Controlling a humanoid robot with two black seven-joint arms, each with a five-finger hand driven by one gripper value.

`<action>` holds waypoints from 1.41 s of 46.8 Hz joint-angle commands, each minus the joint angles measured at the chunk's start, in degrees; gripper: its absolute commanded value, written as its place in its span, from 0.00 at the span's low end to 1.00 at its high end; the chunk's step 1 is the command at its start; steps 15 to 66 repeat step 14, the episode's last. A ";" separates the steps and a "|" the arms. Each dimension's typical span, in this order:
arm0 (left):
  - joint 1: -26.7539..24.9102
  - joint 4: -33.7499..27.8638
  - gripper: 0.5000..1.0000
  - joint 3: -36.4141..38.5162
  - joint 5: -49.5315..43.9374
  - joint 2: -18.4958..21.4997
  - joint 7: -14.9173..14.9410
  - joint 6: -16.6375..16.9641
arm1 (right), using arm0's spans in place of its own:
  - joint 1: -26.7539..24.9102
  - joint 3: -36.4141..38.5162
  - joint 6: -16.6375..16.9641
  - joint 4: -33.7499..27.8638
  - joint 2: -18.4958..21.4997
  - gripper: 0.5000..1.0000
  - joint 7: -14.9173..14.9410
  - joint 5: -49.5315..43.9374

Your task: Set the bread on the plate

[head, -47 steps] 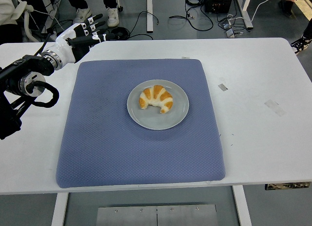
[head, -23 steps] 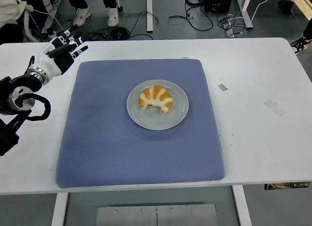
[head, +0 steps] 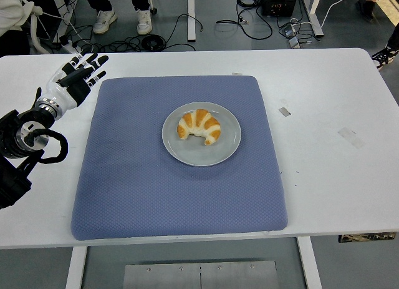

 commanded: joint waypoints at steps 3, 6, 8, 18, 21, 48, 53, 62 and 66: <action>-0.08 0.05 0.98 0.06 0.09 -1.07 0.14 -0.15 | 0.00 0.03 0.00 0.00 0.00 1.00 0.09 0.00; -0.25 0.05 0.98 0.06 0.00 -1.60 0.23 -0.15 | 0.00 0.03 0.00 0.00 0.00 1.00 0.00 0.00; -0.43 0.05 0.98 0.06 0.09 -1.95 0.23 -0.07 | 0.00 0.03 0.00 0.00 0.00 1.00 0.00 0.00; -0.60 0.05 0.98 0.06 0.09 -2.65 0.14 0.02 | 0.00 0.03 0.00 0.00 0.00 1.00 0.00 0.00; -0.60 0.05 0.98 0.06 0.09 -2.65 0.14 0.02 | 0.00 0.03 0.00 0.00 0.00 1.00 0.00 0.00; -0.60 0.05 0.98 0.06 0.09 -2.65 0.14 0.02 | 0.00 0.03 0.00 0.00 0.00 1.00 0.00 0.00; -0.60 0.05 0.98 0.06 0.09 -2.65 0.14 0.02 | 0.00 0.03 0.00 0.00 0.00 1.00 0.00 0.00; -0.60 0.05 0.98 0.06 0.09 -2.65 0.14 0.02 | 0.00 0.03 0.00 0.00 0.00 1.00 0.00 0.00; -0.60 0.05 0.98 0.06 0.09 -2.65 0.14 0.02 | 0.00 0.03 0.00 0.00 0.00 1.00 0.00 0.00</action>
